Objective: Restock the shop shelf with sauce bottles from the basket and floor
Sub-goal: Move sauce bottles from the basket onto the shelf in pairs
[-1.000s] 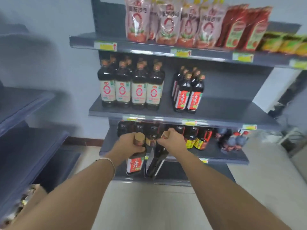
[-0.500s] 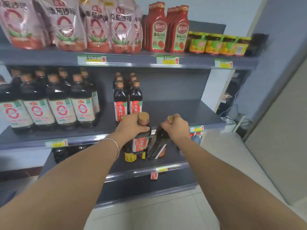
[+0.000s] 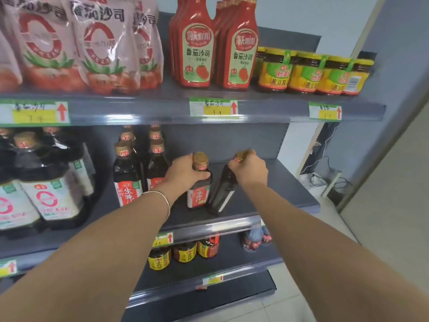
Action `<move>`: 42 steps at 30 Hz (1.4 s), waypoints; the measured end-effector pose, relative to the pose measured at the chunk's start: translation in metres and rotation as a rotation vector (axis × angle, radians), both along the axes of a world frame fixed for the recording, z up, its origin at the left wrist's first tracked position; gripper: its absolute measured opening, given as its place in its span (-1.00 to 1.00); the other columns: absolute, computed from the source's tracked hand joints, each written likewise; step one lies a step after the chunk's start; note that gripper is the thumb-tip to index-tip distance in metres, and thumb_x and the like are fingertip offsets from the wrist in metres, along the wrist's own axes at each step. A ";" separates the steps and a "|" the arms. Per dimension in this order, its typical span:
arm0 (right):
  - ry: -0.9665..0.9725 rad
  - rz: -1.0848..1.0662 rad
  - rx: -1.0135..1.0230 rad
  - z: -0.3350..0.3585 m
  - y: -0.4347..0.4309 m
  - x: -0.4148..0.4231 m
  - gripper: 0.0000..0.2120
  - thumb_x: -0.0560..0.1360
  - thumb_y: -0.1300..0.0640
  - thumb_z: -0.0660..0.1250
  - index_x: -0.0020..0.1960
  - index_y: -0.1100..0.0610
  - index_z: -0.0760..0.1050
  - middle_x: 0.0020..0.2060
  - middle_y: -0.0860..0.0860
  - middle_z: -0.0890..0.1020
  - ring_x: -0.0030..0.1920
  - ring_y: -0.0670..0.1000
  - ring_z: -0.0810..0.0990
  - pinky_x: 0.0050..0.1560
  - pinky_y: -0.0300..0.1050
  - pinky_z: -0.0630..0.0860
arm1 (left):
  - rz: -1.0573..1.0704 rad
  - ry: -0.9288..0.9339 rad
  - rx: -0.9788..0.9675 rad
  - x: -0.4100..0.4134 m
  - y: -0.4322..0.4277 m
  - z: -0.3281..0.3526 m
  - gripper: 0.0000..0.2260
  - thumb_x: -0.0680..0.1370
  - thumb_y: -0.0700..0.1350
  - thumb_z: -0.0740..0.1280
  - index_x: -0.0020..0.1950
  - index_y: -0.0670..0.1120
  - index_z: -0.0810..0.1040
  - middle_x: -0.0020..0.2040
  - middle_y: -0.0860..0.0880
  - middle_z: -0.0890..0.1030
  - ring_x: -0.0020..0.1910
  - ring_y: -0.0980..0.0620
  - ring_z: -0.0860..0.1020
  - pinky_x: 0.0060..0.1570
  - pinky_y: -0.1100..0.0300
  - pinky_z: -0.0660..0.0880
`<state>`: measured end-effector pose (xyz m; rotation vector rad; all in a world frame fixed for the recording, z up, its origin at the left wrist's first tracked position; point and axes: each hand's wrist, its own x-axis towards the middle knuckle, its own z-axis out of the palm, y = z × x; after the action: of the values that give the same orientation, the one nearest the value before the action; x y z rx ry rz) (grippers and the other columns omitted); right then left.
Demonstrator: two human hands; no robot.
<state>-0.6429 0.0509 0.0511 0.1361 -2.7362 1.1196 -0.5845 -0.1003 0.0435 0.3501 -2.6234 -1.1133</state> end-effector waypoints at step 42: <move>-0.267 0.479 -0.544 -0.078 -0.068 -0.145 -0.47 0.29 0.03 0.51 0.11 -0.03 0.27 -0.08 -0.09 0.57 -0.08 -0.07 0.56 -0.21 -0.23 0.44 | 0.159 0.114 0.325 -0.078 -0.019 -0.070 -0.42 0.42 -0.28 0.40 0.35 -0.03 0.21 0.05 0.02 0.52 0.06 0.03 0.51 0.02 0.21 0.42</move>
<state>-0.7883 -0.0169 -0.0269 0.6246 -2.5538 2.1007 -0.6629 -0.1192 -0.0268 0.5339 -2.2705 -1.4573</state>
